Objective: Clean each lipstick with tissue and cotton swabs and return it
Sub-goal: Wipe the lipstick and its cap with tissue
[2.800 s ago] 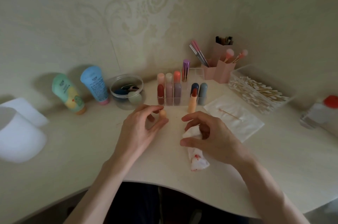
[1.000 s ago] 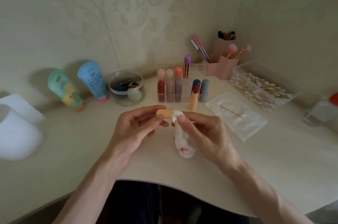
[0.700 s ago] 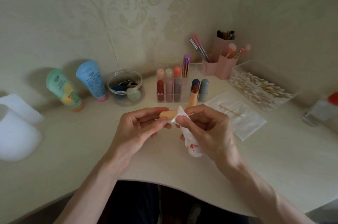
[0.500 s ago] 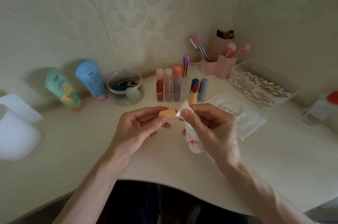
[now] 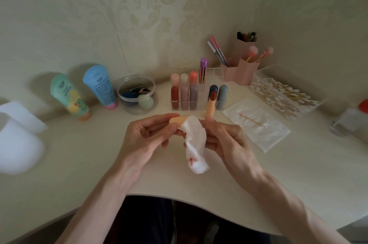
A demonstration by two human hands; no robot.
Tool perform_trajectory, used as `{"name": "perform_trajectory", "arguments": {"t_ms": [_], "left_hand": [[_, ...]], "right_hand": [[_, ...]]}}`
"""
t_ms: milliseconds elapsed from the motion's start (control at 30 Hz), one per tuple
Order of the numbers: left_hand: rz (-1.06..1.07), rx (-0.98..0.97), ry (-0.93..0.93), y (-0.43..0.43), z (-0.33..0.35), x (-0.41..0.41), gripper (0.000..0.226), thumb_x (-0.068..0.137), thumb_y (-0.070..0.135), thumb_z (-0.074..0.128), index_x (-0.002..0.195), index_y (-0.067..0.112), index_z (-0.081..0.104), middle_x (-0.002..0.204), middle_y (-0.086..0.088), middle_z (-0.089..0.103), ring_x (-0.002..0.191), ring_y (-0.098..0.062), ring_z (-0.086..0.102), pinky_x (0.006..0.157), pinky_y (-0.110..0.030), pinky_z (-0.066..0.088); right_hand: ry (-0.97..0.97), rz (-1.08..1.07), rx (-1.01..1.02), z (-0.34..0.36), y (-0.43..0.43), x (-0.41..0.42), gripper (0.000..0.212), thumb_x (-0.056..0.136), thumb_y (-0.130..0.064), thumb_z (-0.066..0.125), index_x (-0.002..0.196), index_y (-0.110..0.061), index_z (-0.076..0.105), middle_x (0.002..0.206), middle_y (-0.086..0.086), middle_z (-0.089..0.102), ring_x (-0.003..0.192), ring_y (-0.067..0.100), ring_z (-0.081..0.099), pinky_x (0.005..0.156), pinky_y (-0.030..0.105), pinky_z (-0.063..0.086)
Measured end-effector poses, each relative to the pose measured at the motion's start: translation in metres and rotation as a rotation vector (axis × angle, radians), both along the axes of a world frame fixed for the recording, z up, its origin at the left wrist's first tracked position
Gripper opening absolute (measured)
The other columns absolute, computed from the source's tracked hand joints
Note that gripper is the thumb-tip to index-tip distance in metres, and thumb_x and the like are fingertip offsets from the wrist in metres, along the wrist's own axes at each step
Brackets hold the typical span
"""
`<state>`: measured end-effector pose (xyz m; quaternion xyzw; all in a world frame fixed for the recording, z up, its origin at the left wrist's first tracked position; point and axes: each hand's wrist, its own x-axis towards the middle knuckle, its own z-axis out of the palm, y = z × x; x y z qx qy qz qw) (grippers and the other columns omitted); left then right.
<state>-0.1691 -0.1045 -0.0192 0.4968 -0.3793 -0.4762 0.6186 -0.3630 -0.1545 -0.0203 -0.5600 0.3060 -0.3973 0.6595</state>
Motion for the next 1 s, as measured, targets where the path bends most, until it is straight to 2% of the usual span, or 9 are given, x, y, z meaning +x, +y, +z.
{"name": "perform_trajectory", "arguments": {"t_ms": [67, 233, 400, 533, 667, 767, 833, 900, 1000], "left_hand": [[-0.003, -0.003, -0.018, 0.0, 0.0, -0.001, 0.027, 0.078, 0.013, 0.077, 0.105, 0.011, 0.08, 0.096, -0.016, 0.08, 0.081, -0.021, 0.076, 0.056, -0.021, 0.048], [-0.034, -0.011, -0.065, 0.002, 0.0, -0.003, 0.032, 0.076, 0.015, 0.079, 0.108, 0.01, 0.078, 0.093, -0.015, 0.08, 0.08, -0.018, 0.075, 0.058, -0.02, 0.049], [-0.034, -0.008, -0.078, 0.003, 0.0, -0.004, 0.032, 0.074, 0.011, 0.081, 0.106, 0.012, 0.079, 0.096, -0.012, 0.08, 0.084, -0.017, 0.077, 0.06, -0.018, 0.051], [-0.053, 0.014, -0.1, 0.002, -0.003, -0.003, 0.034, 0.071, 0.011, 0.084, 0.105, 0.013, 0.08, 0.098, -0.011, 0.08, 0.087, -0.018, 0.078, 0.062, -0.018, 0.052], [-0.105, 0.009, -0.147, 0.0, -0.003, -0.005, 0.038, 0.078, 0.018, 0.08, 0.116, 0.013, 0.076, 0.098, -0.012, 0.08, 0.085, -0.022, 0.077, 0.062, -0.02, 0.051], [-0.158, 0.077, -0.196, -0.002, 0.0, -0.004, 0.045, 0.09, 0.038, 0.062, 0.129, 0.017, 0.067, 0.097, -0.011, 0.08, 0.069, -0.023, 0.074, 0.054, -0.021, 0.045], [-0.199, 0.1, -0.205, -0.005, 0.0, -0.004, 0.043, 0.095, 0.043, 0.051, 0.114, 0.012, 0.074, 0.093, -0.011, 0.08, 0.059, -0.022, 0.069, 0.049, -0.02, 0.04], [-0.211, 0.088, -0.21, -0.006, -0.002, -0.004, 0.036, 0.095, 0.037, 0.055, 0.095, 0.01, 0.079, 0.086, -0.01, 0.079, 0.057, -0.018, 0.066, 0.049, -0.019, 0.038], [-0.168, 0.048, -0.189, -0.004, -0.005, -0.002, 0.02, 0.091, 0.028, 0.067, 0.089, 0.014, 0.083, 0.078, -0.01, 0.076, 0.063, -0.014, 0.065, 0.053, -0.019, 0.041]], "right_hand": [[-0.022, 0.048, 0.065, 0.003, -0.001, -0.002, 0.04, 0.106, -0.029, 0.051, 0.111, 0.0, 0.079, 0.106, 0.019, 0.078, 0.1, 0.031, 0.076, 0.09, 0.039, 0.06], [0.002, 0.017, 0.063, 0.0, -0.005, -0.005, 0.018, 0.096, -0.021, 0.072, 0.104, -0.007, 0.081, 0.089, 0.027, 0.071, 0.075, 0.038, 0.064, 0.063, 0.039, 0.052], [0.042, -0.141, -0.212, -0.005, -0.001, 0.001, 0.02, 0.084, -0.016, 0.079, 0.104, -0.013, 0.082, 0.092, 0.003, 0.082, 0.079, 0.014, 0.077, 0.071, 0.023, 0.058], [0.094, -0.165, -0.302, -0.013, -0.003, 0.002, 0.017, 0.087, -0.02, 0.08, 0.103, -0.019, 0.082, 0.093, -0.001, 0.082, 0.085, 0.02, 0.079, 0.079, 0.034, 0.064], [0.175, -0.188, -0.431, -0.015, -0.002, 0.003, 0.008, 0.096, -0.014, 0.075, 0.103, -0.011, 0.078, 0.084, 0.003, 0.076, 0.077, 0.021, 0.071, 0.074, 0.033, 0.058], [0.206, -0.237, -0.498, -0.015, -0.004, 0.004, 0.005, 0.097, -0.015, 0.074, 0.101, -0.013, 0.075, 0.081, -0.002, 0.072, 0.073, 0.017, 0.065, 0.072, 0.029, 0.052], [0.243, -0.265, -0.549, -0.017, -0.004, 0.003, 0.005, 0.096, -0.015, 0.075, 0.101, -0.012, 0.075, 0.081, -0.01, 0.069, 0.073, 0.012, 0.061, 0.072, 0.021, 0.047], [0.263, -0.274, -0.585, -0.019, -0.003, 0.004, 0.005, 0.094, -0.012, 0.076, 0.1, -0.012, 0.075, 0.081, -0.012, 0.066, 0.074, 0.01, 0.059, 0.072, 0.014, 0.044], [0.229, -0.243, -0.529, -0.021, -0.002, 0.005, 0.01, 0.092, -0.013, 0.079, 0.102, -0.013, 0.078, 0.086, -0.005, 0.073, 0.079, 0.018, 0.065, 0.076, 0.028, 0.054]]}}
